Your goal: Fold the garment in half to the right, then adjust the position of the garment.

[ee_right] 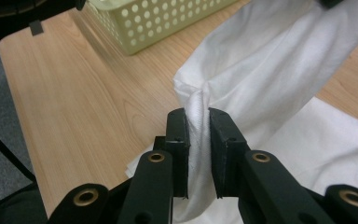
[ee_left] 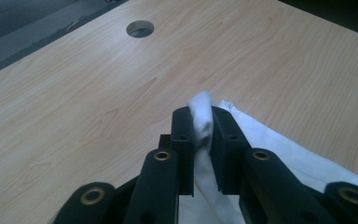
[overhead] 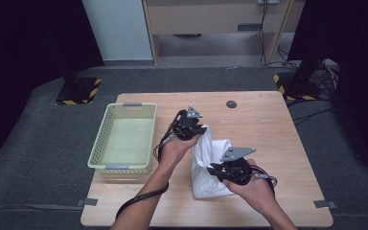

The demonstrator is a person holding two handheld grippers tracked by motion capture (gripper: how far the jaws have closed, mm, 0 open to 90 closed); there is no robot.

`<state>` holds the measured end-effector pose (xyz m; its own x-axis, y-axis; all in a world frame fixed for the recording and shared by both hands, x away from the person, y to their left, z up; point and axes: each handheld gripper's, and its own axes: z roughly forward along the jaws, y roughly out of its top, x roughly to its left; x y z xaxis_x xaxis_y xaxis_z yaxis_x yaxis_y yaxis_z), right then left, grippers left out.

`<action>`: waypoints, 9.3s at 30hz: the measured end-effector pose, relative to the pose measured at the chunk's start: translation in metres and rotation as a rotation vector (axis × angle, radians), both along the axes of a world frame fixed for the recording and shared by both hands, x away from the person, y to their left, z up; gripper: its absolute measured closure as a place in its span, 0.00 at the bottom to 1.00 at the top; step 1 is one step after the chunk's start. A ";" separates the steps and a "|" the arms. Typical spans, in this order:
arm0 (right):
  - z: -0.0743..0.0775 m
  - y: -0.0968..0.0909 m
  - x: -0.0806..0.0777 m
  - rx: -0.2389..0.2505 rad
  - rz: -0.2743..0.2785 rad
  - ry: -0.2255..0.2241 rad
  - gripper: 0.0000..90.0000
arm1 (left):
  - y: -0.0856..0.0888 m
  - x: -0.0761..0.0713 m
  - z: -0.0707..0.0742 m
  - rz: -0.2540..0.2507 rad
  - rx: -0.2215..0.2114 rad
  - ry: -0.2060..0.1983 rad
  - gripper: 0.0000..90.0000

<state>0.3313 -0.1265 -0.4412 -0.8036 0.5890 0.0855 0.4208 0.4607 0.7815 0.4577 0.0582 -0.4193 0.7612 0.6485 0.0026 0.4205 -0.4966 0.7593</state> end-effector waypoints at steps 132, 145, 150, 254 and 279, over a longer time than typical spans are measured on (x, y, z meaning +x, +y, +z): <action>-0.054 -0.073 0.003 -0.151 -0.167 0.114 0.16 | 0.013 -0.037 -0.063 0.042 0.106 0.109 0.24; -0.057 -0.070 -0.004 -0.161 -0.135 0.114 0.12 | 0.011 -0.025 -0.056 0.104 0.063 0.131 0.24; -0.061 -0.073 -0.011 -0.167 -0.129 0.121 0.12 | 0.006 -0.020 -0.058 0.107 0.080 0.135 0.24; -0.037 -0.065 -0.010 -0.089 -0.033 0.024 0.88 | -0.018 -0.004 -0.027 -0.040 0.052 0.089 0.88; -0.023 -0.046 -0.001 -0.084 0.024 0.013 0.88 | 0.005 -0.010 -0.008 0.003 0.069 0.059 0.88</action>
